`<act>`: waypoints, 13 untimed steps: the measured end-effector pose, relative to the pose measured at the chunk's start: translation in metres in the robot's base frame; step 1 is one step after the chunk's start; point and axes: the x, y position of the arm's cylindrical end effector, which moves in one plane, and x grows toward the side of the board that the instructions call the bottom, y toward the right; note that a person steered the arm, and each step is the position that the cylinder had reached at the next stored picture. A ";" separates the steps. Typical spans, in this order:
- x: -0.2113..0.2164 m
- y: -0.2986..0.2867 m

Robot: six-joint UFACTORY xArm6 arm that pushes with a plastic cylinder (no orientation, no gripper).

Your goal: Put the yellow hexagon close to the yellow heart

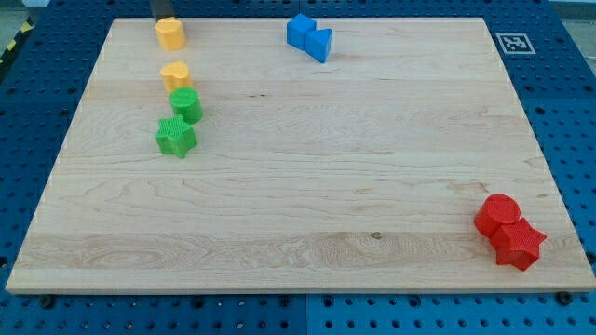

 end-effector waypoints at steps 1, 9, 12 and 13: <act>0.025 0.001; 0.073 -0.010; 0.073 0.025; 0.073 -0.005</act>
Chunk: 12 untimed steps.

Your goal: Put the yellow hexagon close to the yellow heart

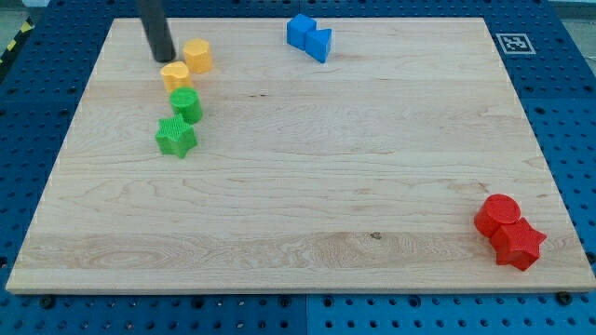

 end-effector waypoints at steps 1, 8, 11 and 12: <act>-0.024 -0.029; -0.010 0.100; 0.010 0.130; 0.012 0.130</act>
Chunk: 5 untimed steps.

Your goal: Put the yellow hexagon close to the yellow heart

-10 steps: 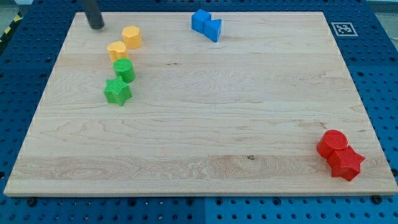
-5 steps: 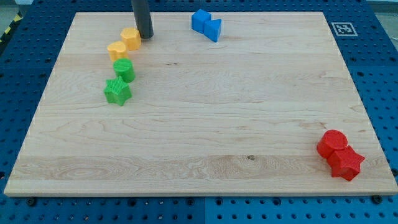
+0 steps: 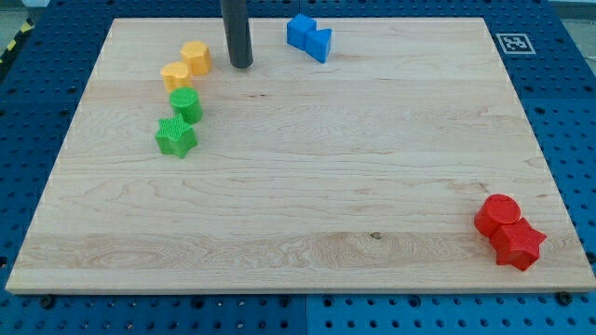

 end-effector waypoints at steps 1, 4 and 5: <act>0.000 -0.005; 0.000 -0.031; 0.000 -0.034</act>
